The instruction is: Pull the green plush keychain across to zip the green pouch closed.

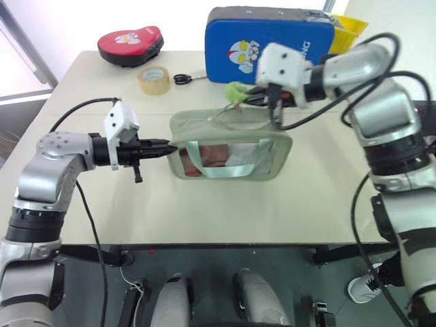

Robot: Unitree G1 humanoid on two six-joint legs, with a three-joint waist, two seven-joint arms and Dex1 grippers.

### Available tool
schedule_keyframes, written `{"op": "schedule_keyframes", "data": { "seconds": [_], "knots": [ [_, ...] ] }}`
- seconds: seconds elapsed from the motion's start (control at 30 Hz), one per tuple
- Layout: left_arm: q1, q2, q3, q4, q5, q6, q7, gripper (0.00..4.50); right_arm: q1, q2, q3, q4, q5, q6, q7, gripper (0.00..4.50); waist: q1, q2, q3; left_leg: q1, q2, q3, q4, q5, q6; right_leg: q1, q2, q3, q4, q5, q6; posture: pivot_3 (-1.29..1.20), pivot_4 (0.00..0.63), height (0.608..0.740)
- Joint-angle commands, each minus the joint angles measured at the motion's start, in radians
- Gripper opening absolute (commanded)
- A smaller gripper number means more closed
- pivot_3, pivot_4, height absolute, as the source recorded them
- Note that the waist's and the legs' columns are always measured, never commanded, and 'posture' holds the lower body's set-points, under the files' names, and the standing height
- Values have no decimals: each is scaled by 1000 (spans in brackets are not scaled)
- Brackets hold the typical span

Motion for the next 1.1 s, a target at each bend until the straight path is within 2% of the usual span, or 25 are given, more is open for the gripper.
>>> {"op": "schedule_keyframes", "data": {
  "seconds": [0.03, 0.17, 0.23, 0.3, 0.4, 0.5, 0.6, 0.97, 1.1],
  "knots": [
    [10, 22, 18, -2, 4, 7, 2, 0, 82, -179, -123, -49, -44, 23, -21, 28, 4, 0, 0, 0, 0, 0, 0, 0, 0, 0, 0, 0, -1, 0, 0, 0, 150, 737],
    [13, 21, 20, 1, 3, 8, 11, 0, 297, -346, -235, -142, -30, 56, -20, 28, -5, 0, 0, 0, 0, 1, -1, -1, 1, 0, 1, 1, -1, 0, 0, 0, 150, 737],
    [15, 21, 20, 1, 2, 9, 13, 0, 405, -394, -280, -169, -36, 73, -43, 28, -8, 0, 0, 1, 0, 1, -2, -1, 1, 0, 2, 2, 0, 0, 0, 0, 150, 737],
    [16, 21, 19, -1, -1, 12, 15, 0, 526, -402, -299, -227, -31, 107, -62, 28, -7, 0, 0, 1, 0, 1, -1, -1, 1, 0, 2, 3, 0, 0, 0, 0, 150, 737],
    [11, 18, 15, 3, -1, 14, 18, 0, 637, -331, -254, -320, -24, 175, -114, 28, -8, 0, 0, 2, 0, 1, 0, 0, 1, 1, 2, 3, 1, 0, 0, 0, 150, 737],
    [-1, 12, 10, 9, -2, 18, 22, 0, 600, -181, -191, -321, -28, 272, -216, 28, -14, 0, 0, 3, 0, 2, 1, 0, 1, 1, 2, 5, 1, 0, 0, 0, 150, 737],
    [-5, 13, 10, 7, -3, 20, 27, 0, 570, -83, -164, -349, 2, 351, -243, 28, -18, 0, 0, 3, 0, 1, 1, 0, 0, 1, 3, 6, 2, 0, 0, 0, 150, 737],
    [18, 15, 20, -18, -9, 26, 41, 0, 574, -87, -99, -380, 22, 370, -206, 28, -10, 0, 0, 3, 0, 2, 0, 0, 1, 0, 3, 5, 1, 0, 0, 0, 150, 737],
    [21, 12, 20, -29, -15, 27, 44, 0, 538, -95, -168, -374, 84, 390, -178, 1556, -8, 0, 0, 3, 0, 2, 0, 0, 1, 0, 3, 5, 1, 0, 0, 0, 150, 737]
  ]
}}
